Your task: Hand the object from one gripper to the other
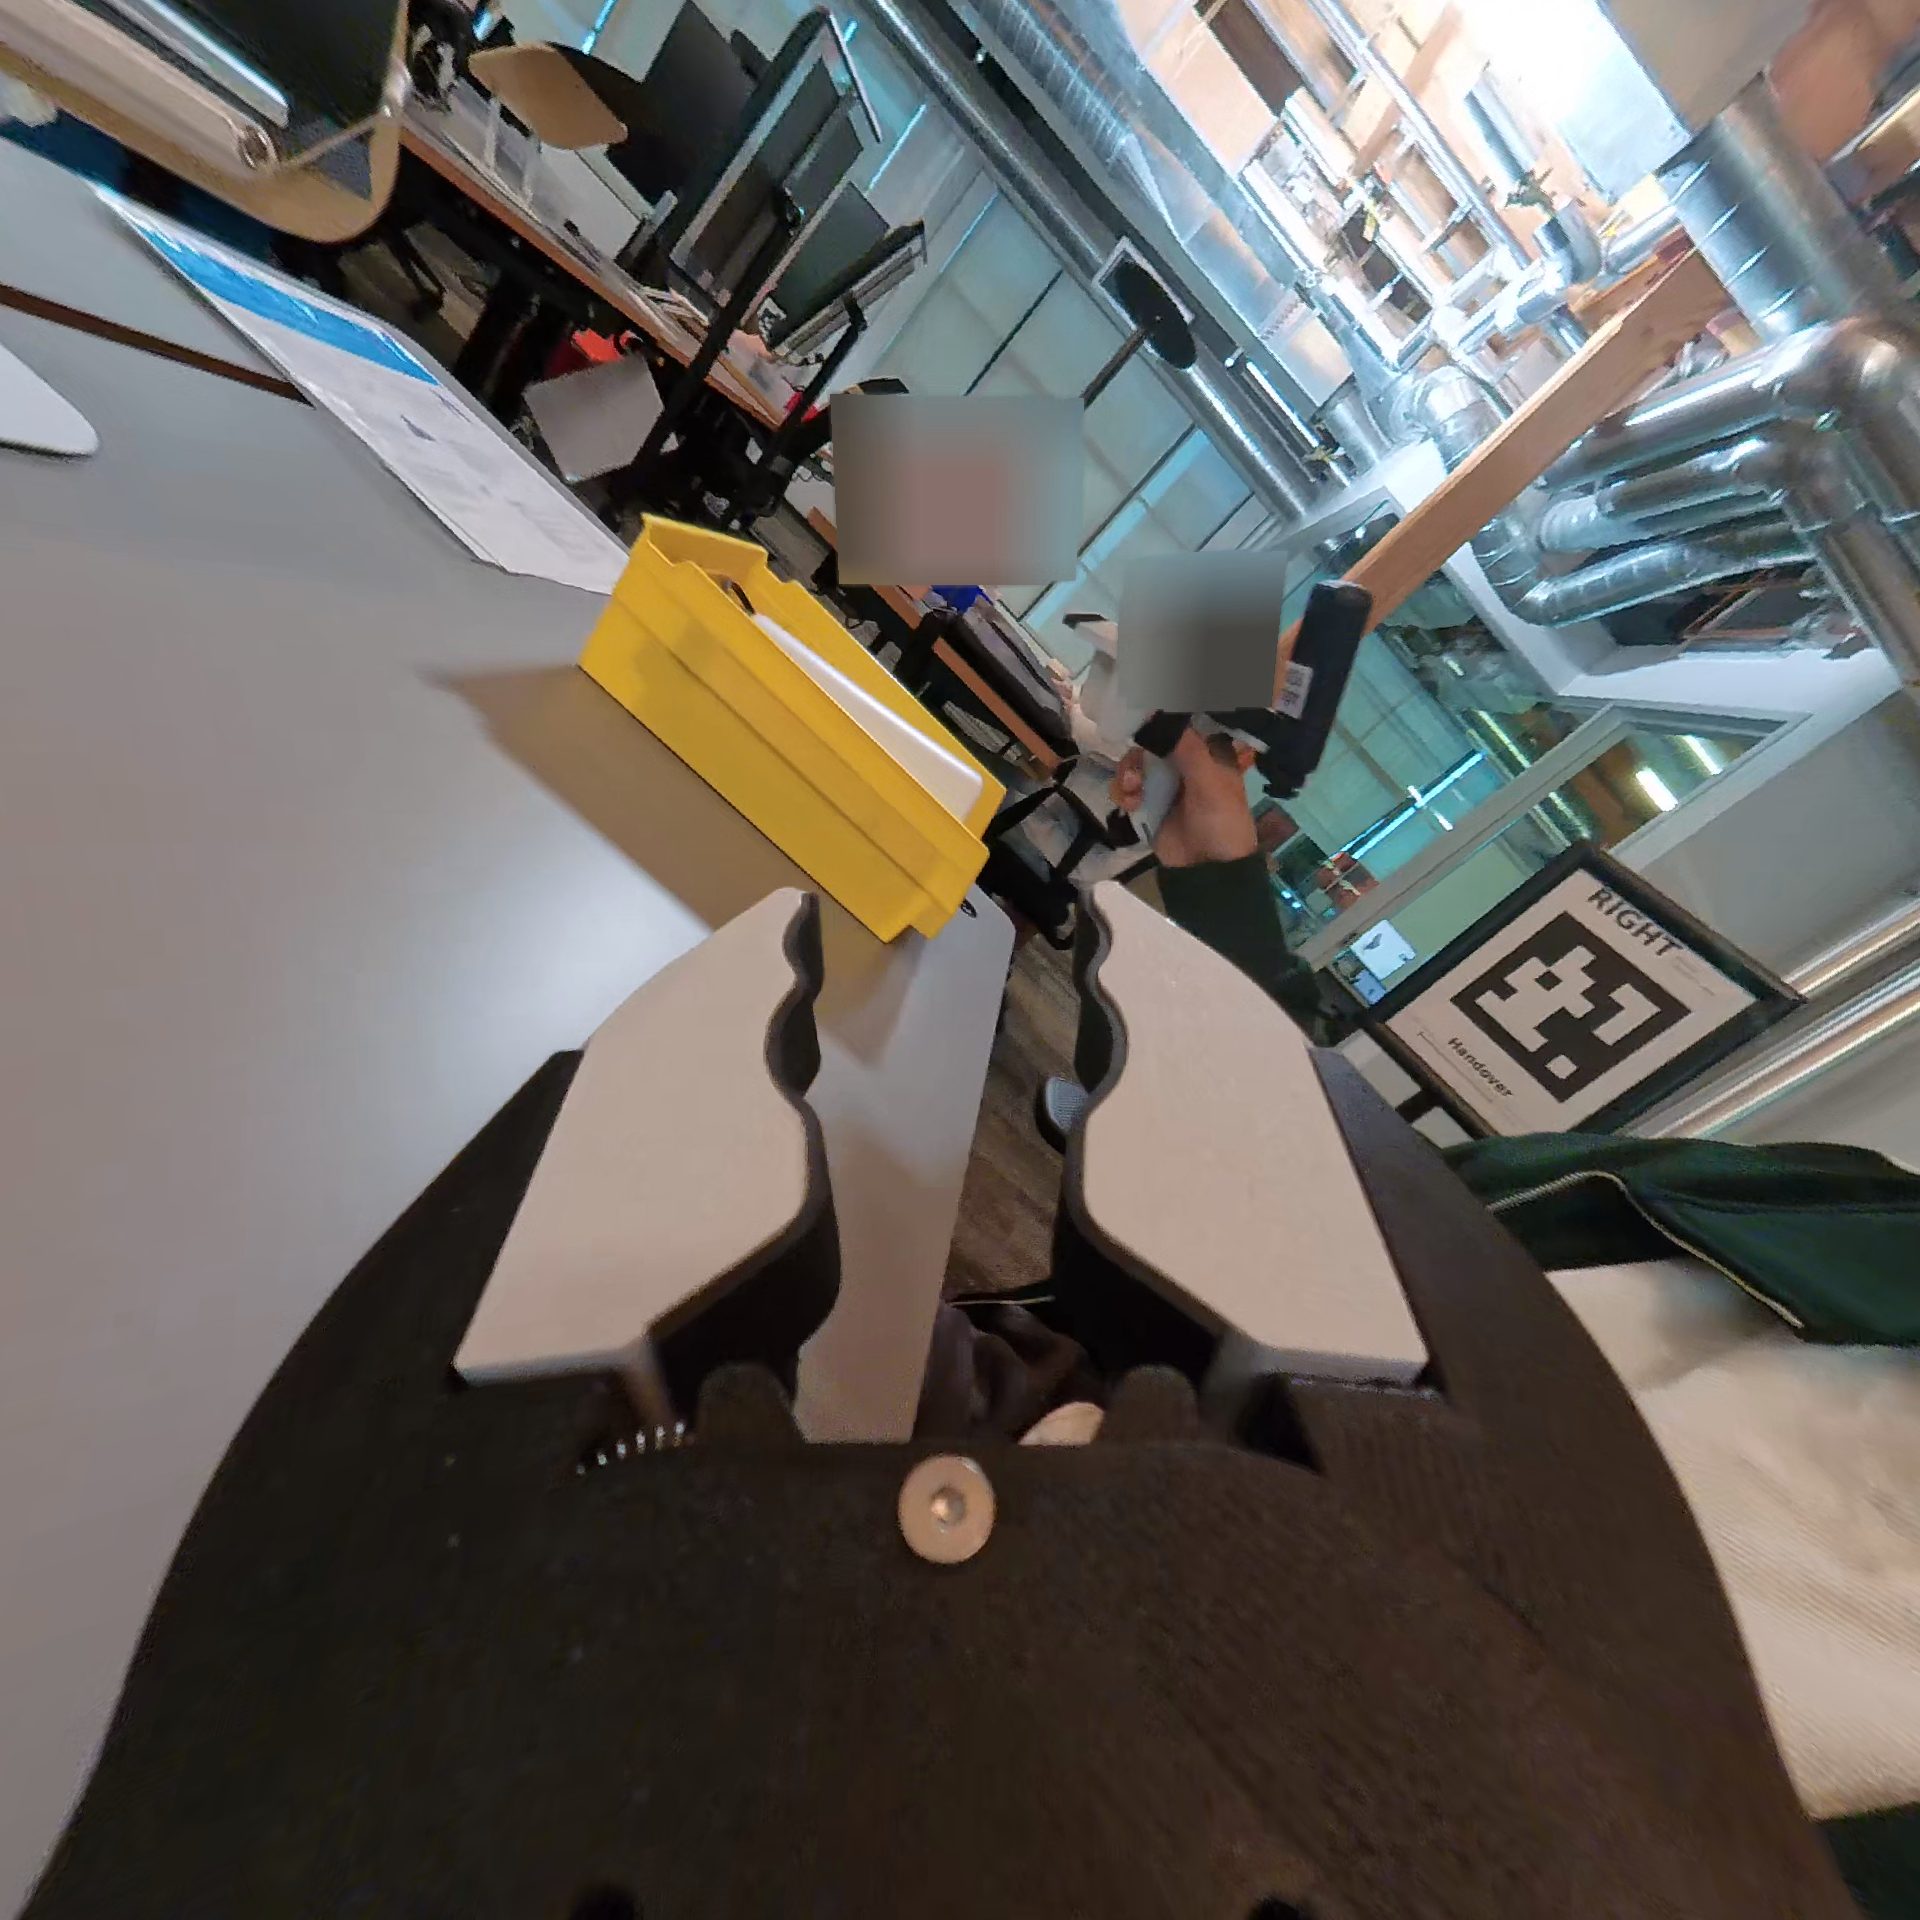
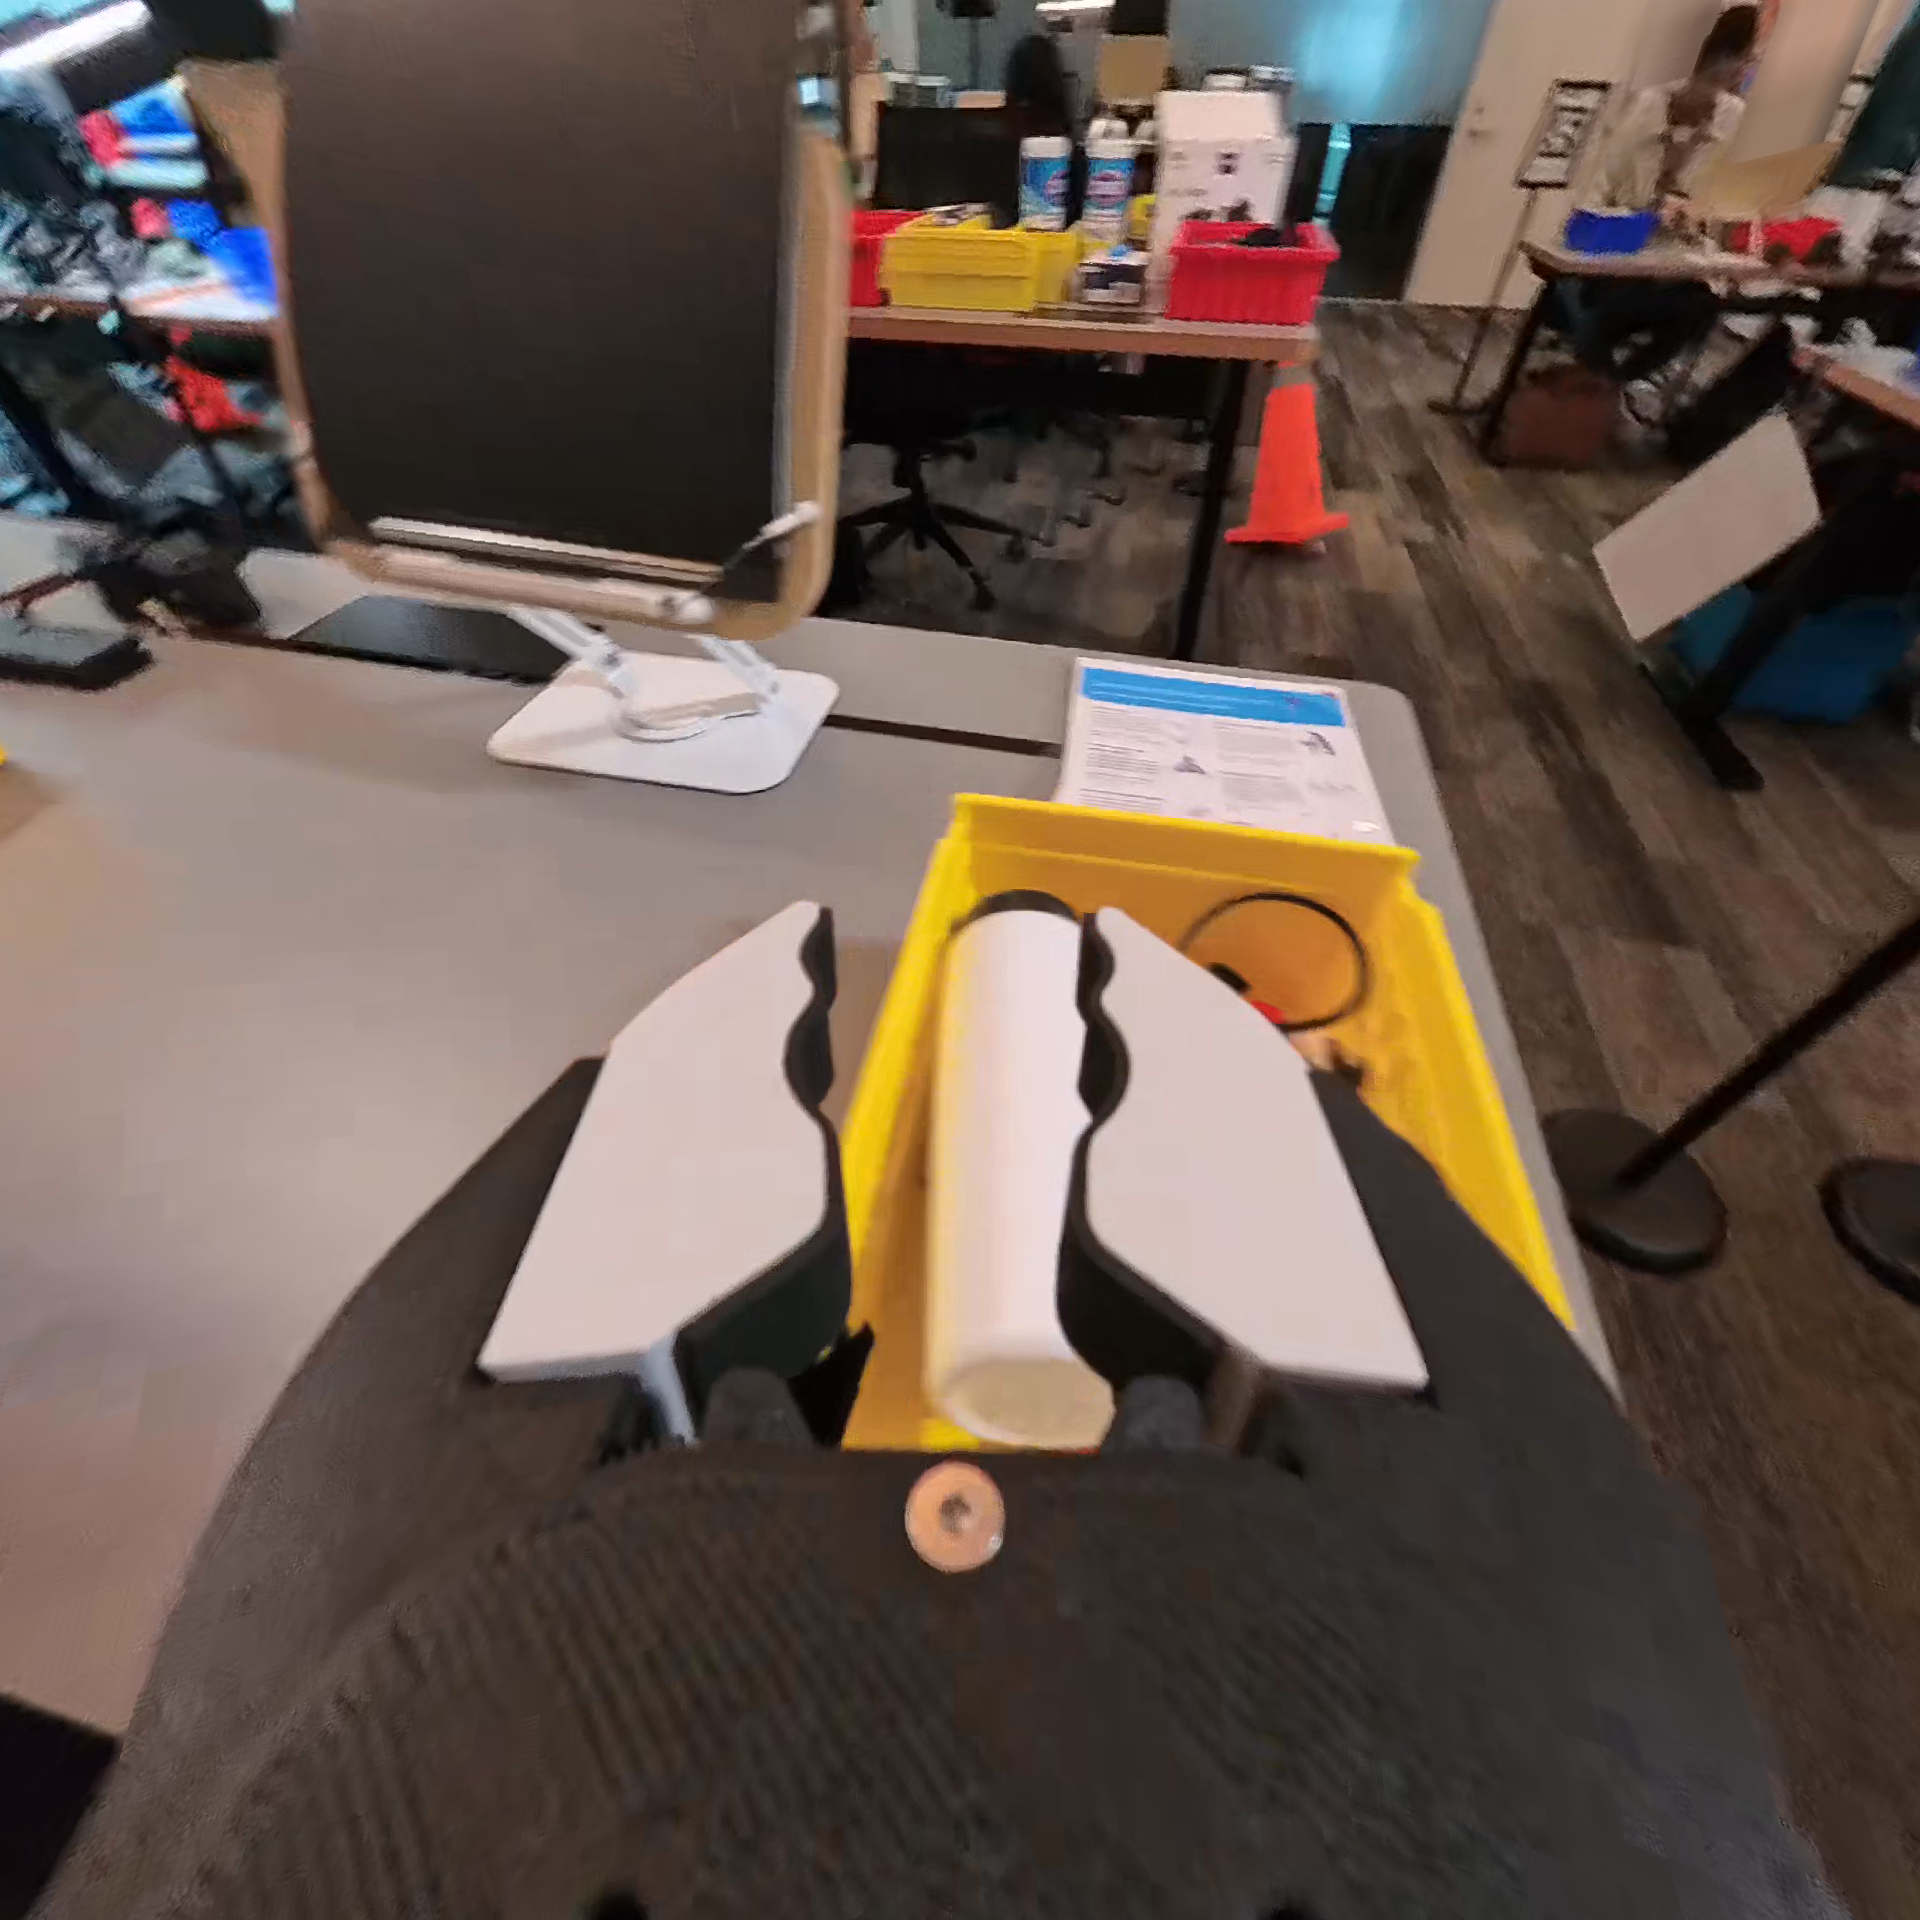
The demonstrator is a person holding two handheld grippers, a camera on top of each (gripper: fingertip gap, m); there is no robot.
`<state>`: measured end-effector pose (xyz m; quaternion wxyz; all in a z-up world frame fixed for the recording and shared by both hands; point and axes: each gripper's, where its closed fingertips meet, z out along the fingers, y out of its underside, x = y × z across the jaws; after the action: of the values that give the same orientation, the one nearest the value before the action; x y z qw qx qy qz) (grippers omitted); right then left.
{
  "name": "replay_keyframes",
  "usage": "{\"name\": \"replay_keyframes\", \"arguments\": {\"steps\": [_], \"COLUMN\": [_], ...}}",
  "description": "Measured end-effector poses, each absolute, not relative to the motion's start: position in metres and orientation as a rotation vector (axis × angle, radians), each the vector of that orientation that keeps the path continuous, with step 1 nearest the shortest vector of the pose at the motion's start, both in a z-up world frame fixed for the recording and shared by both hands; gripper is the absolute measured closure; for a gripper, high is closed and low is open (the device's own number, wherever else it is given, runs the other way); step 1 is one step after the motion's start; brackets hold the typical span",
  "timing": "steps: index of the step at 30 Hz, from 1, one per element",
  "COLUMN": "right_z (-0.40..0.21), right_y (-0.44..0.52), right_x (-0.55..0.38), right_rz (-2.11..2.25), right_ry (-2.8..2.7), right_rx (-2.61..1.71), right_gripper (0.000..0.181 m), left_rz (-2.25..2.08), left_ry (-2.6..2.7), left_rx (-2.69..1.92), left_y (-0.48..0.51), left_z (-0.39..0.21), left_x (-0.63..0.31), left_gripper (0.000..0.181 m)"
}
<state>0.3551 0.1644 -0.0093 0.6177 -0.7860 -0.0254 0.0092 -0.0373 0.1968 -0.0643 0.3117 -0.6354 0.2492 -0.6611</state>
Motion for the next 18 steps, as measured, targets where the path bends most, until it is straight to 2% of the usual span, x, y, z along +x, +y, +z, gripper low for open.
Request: {"name": "replay_keyframes", "arguments": {"steps": [4, 7, 10, 13, 18], "right_z": [-0.029, -0.057, -0.114, -0.159, -0.154], "right_y": [0.177, 0.176, 0.170, 0.171, 0.192], "right_x": [0.241, 0.139, 0.063, 0.028, 0.024], "right_rz": [0.177, 0.508, 0.690, 0.630, 0.344], "right_ry": [-0.303, -0.416, -0.515, -0.667, -0.835], "right_rx": [-1.789, -1.733, -1.764, -1.854, -1.707], "right_gripper": [0.140, 0.157, 0.156, 0.152, 0.152], "left_rz": [-1.682, -1.590, -1.443, -1.234, -0.900], "left_ry": [0.703, 0.728, 0.660, 0.539, 0.190], "left_rx": [-1.695, -1.719, -1.728, -1.819, -1.991], "left_y": [0.204, 0.210, 0.227, 0.252, 0.309], "left_z": [-0.065, -0.062, -0.045, -0.039, -0.061], "left_x": [-0.033, -0.044, -0.085, -0.157, -0.308], "left_gripper": [0.143, 0.143, 0.143, 0.137, 0.132]}}
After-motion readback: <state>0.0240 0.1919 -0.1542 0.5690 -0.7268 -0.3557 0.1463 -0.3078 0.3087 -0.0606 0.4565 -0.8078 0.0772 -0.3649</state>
